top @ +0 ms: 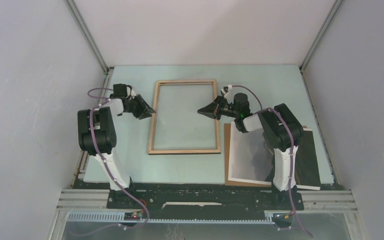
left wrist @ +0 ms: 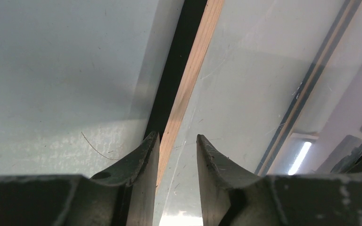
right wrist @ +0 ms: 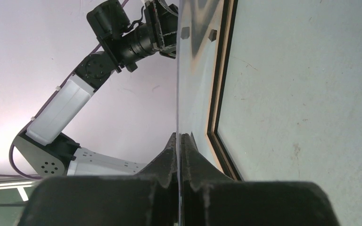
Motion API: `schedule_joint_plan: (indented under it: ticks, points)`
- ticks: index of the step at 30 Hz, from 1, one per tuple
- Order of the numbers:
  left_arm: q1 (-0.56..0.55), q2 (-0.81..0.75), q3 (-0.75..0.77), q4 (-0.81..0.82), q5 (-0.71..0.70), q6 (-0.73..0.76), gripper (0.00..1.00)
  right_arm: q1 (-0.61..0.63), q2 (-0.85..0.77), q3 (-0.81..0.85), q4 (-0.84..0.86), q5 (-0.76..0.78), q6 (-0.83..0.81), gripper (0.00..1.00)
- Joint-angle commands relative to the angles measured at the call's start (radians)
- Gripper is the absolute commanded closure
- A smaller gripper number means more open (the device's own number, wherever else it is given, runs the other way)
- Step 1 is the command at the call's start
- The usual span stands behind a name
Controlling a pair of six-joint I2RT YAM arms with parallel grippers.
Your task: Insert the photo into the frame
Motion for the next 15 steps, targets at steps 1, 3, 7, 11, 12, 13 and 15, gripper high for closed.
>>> schedule_joint_plan:
  ticks: [1, 3, 7, 11, 12, 13, 15]
  points:
    - [-0.011, 0.001, -0.023, 0.008, 0.045, -0.005, 0.64, 0.011, 0.009, 0.011, 0.026, 0.006, -0.041, 1.00]
    - [-0.011, 0.000, -0.024, 0.008, 0.045, -0.005, 0.64, 0.008, 0.017, 0.012, -0.003, 0.006, -0.072, 1.00]
    - [-0.011, 0.003, -0.023, 0.008, 0.046, -0.006, 0.64, 0.002, 0.039, 0.009, 0.010, -0.010, -0.067, 1.00]
    - [-0.012, 0.001, -0.023, 0.008, 0.045, -0.005, 0.64, 0.004, 0.045, 0.008, 0.001, -0.013, -0.099, 1.00]
    - [-0.011, 0.000, -0.024, 0.008, 0.044, -0.005, 0.64, 0.003, 0.047, 0.009, -0.001, -0.015, -0.104, 1.00]
    - [-0.012, -0.001, -0.024, 0.007, 0.044, -0.003, 0.64, 0.003, 0.050, 0.008, -0.001, -0.015, -0.108, 1.00]
    - [-0.011, 0.002, -0.024, 0.007, 0.044, -0.003, 0.64, -0.002, 0.058, 0.009, 0.000, -0.018, -0.112, 1.00]
